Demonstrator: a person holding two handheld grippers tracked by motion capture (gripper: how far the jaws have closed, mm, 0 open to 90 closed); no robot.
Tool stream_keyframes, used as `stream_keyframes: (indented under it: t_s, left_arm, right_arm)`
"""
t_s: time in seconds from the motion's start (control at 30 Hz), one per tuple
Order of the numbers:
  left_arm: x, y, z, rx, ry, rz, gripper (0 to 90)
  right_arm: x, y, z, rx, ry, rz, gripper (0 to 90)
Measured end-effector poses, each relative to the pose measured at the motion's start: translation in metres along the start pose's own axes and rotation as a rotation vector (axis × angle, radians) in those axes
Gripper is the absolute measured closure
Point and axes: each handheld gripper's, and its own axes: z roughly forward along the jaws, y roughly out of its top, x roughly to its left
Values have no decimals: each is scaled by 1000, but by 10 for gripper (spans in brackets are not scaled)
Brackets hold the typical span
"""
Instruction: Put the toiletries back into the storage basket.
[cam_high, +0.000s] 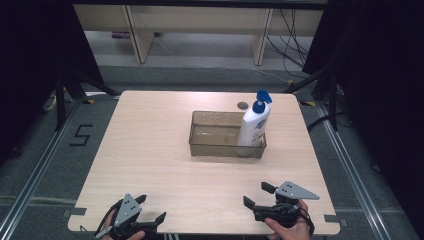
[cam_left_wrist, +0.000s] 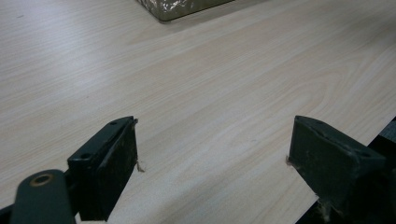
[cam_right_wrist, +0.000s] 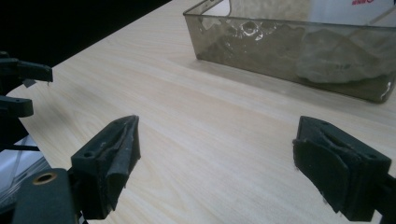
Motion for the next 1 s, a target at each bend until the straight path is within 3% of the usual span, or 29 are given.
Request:
stream_keyframes:
  t_s: [0.13, 0.17, 0.23, 0.27, 0.33, 0.4, 0.43, 0.5, 0.53, 0.57, 0.6, 0.63, 0.67, 0.87, 0.9, 0.93, 0.97, 1.0]
  left_arm:
    - [-1, 0, 1, -7, -4, -2, 152]
    - [-1, 0, 1, -4, -3, 0, 152]
    - [-1, 0, 1, -9, -8, -3, 151]
    - [-1, 0, 1, -4, -4, -3, 152]
    - [-1, 0, 0, 3, -5, 7, 152]
    - [-1, 0, 1, -1, -10, 4, 152]
    - [-1, 0, 0, 8, -4, 10, 152]
    - [-1, 0, 1, 2, -13, 12, 151]
    - [0, 0, 0, 9, -14, 20, 152]
    - [0, 0, 1, 7, -14, 18, 151]
    - [0, 0, 0, 9, -14, 20, 152]
    - [0, 0, 1, 9, -14, 22, 152]
    - [0, 0, 1, 11, -14, 24, 152]
    - [-3, 0, 2, 0, -13, 7, 152]
    - [-3, 0, 1, 15, -8, 18, 152]
    - [-3, 0, 1, 15, -8, 18, 152]
    - [-3, 0, 2, 13, -14, 20, 152]
    - [-5, 0, 3, 7, -11, 10, 152]
  right_arm:
    - [0, -5, -2, 4, 2, -4, 155]
    - [1, -5, -2, 19, 5, 25, 155]
    - [0, -7, -1, 21, -7, 1, 155]
    - [2, -8, -2, 25, 3, 23, 155]
    - [1, -9, -2, 25, 12, -2, 155]
    - [4, -10, -2, 37, 10, 31, 155]
    - [2, -11, -2, 23, 8, 2, 155]
    - [2, -12, -2, 27, 12, 5, 155]
    - [5, -13, -2, 23, 19, 33, 155]
    - [3, -13, -4, 31, -2, -11, 155]
    - [4, -14, -4, 29, 9, -11, 155]
    - [7, -16, -2, 30, 26, 29, 155]
    - [5, -16, -3, 34, 19, 8, 155]
    - [6, -19, -5, 32, 12, -11, 155]
    - [11, -20, -5, 58, 32, 46, 155]
    - [11, -20, -5, 58, 32, 46, 155]
    - [9, -21, -5, 56, 26, 1, 155]
    - [9, -21, -5, 56, 26, 1, 155]
